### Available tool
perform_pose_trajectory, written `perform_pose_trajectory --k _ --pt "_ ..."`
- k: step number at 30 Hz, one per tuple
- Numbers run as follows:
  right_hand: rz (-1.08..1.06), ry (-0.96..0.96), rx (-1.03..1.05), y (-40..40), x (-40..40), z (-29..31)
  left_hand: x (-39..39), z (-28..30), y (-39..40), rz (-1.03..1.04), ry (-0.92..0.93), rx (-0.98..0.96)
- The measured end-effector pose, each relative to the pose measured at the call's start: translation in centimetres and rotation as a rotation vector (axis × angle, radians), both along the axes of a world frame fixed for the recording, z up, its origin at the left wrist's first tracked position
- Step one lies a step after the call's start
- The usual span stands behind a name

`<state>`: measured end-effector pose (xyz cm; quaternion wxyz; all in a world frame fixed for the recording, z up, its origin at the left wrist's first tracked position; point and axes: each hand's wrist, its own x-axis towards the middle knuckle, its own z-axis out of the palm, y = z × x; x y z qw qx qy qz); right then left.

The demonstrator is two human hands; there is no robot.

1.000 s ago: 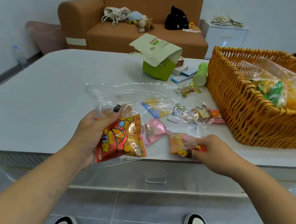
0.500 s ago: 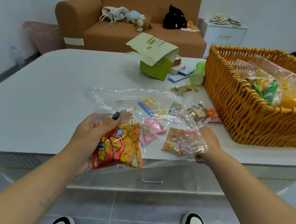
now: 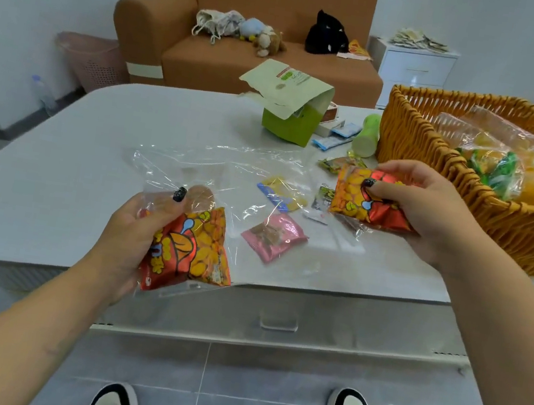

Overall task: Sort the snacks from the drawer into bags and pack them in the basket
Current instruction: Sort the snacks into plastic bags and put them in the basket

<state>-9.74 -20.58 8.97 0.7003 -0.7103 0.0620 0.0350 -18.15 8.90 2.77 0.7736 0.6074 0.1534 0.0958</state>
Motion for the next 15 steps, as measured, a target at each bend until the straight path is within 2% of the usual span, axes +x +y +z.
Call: perform_pose_trajectory --k 3,7,12,15 --pt "0.152 -0.066 -0.014 0.6 -1.1 1.1 0.0 0.1 0.5 0.013 -0.013 0.007" --pt "0.311 -0.057 -0.097 1.4 -1.9 1.2 -0.2 0.3 0.6 0.008 -0.048 0.068" --pt "0.070 -0.148 0.019 1.0 -1.1 1.3 -0.7 0.4 1.1 -0.008 -0.088 0.121" --pt "0.055 -0.167 -0.021 1.6 -1.2 0.8 -0.7 0.4 1.3 -0.010 -0.087 0.117"
